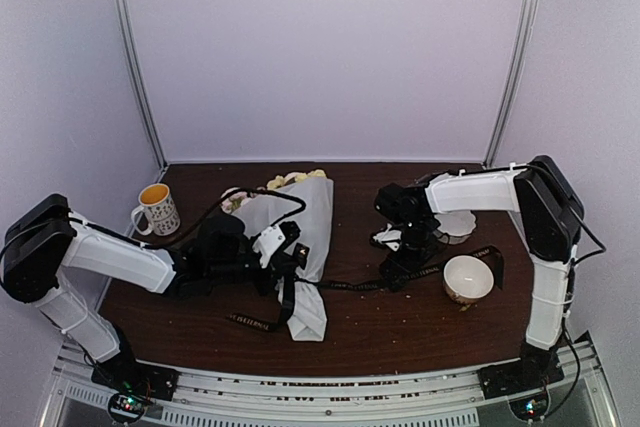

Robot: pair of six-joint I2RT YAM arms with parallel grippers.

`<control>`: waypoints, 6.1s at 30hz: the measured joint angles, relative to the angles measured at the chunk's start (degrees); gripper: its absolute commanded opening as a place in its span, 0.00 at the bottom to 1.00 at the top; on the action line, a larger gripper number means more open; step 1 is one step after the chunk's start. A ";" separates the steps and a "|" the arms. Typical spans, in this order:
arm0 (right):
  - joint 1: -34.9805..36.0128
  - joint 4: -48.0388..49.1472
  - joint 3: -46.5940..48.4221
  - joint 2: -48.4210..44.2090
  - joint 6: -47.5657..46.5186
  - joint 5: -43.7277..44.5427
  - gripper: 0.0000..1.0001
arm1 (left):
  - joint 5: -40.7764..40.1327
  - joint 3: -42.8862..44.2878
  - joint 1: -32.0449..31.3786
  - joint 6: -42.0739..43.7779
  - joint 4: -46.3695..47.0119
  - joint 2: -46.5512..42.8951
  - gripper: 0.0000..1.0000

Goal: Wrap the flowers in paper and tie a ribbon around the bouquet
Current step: Pick up the right side of the half-tied ribbon from the center of the board, then place the right side of the half-tied ribbon at the center of the board.

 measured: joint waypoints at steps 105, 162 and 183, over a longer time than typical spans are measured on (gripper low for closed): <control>12.55 24.09 20.26 1.73 14.25 -25.79 0.15 | -5.11 -0.83 -1.03 2.58 -5.09 -3.39 0.00; -6.23 -4.98 4.50 -0.17 -1.62 2.29 0.00 | -5.27 -1.05 -1.27 3.82 -5.46 -3.48 0.00; 19.67 16.46 54.58 1.99 12.11 -18.91 0.01 | -7.48 -1.09 -3.58 3.98 -5.07 -4.02 0.00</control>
